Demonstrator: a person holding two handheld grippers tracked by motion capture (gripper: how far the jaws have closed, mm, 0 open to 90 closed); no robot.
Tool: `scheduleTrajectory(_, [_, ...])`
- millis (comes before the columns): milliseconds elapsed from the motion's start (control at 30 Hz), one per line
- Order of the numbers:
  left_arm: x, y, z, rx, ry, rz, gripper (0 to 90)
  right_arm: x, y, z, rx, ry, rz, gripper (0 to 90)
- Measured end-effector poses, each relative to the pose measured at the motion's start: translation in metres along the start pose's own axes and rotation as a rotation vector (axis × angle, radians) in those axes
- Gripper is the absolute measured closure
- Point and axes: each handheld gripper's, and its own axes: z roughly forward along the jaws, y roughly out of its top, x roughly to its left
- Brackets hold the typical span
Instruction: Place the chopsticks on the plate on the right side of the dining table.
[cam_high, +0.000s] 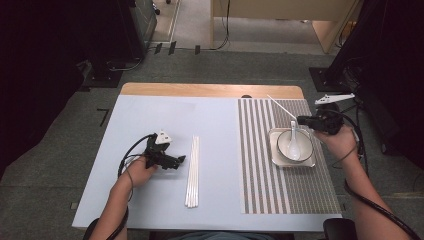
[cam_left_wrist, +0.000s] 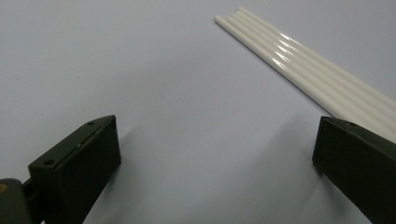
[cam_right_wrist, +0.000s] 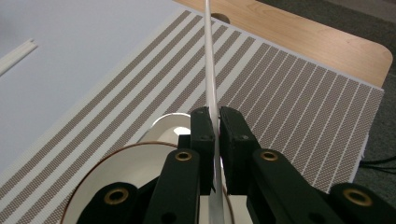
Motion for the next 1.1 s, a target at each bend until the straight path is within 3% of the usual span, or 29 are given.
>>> scheduleTrajectory(567, [0.0,0.0,0.0,0.0,0.0,0.0,0.5,-0.04,-0.011,-0.007,0.005,-0.017,0.038,84.7])
scheduleTrajectory(933, [0.0,0.0,0.0,0.0,0.0,0.001,0.6,-0.04,-0.034,0.016,0.045,0.035,0.016,84.7])
scheduleTrajectory(1100, [0.0,0.0,0.0,0.0,0.0,0.001,0.5,-0.039,-0.039,0.022,0.06,0.054,-0.019,84.7])
